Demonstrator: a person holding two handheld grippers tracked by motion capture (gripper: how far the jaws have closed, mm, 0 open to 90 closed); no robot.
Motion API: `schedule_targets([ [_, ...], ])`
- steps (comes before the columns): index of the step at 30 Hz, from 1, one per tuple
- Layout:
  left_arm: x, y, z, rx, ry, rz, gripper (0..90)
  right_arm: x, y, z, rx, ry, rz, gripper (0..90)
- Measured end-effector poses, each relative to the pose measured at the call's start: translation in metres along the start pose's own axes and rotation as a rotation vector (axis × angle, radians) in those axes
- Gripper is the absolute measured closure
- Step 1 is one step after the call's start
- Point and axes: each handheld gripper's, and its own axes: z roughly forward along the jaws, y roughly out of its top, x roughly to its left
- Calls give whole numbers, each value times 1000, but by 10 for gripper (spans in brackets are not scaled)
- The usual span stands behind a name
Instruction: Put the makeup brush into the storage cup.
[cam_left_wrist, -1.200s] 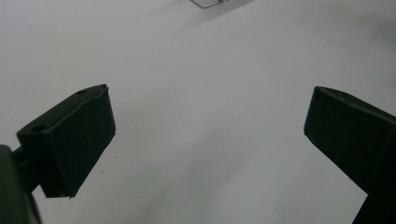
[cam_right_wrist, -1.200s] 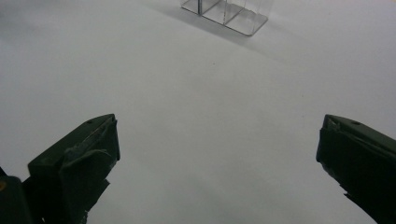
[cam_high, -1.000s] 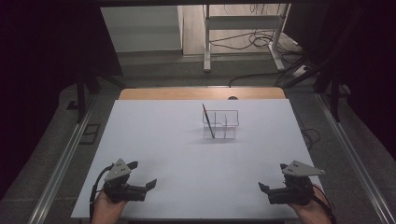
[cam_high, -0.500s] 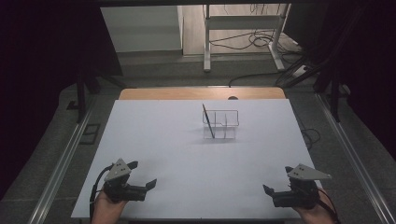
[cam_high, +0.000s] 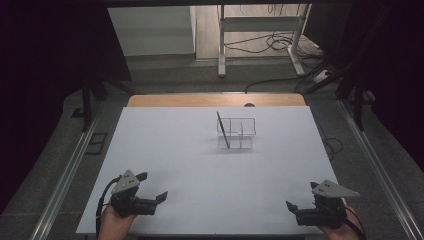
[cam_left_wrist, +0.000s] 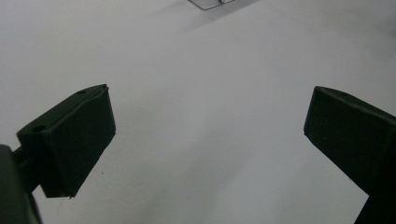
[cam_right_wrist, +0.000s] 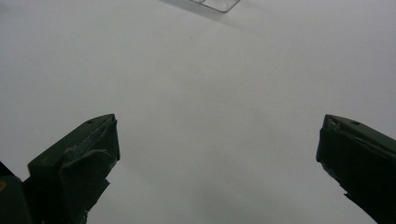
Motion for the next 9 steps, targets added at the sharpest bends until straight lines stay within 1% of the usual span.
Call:
schedule_targets([
  [3, 0, 0, 0, 1, 0, 0, 24, -1, -3, 0, 9, -7, -2, 0],
  [9, -1, 1, 1, 0, 0, -1, 24, -2, -6, 3, 27, 0, -3, 0],
])
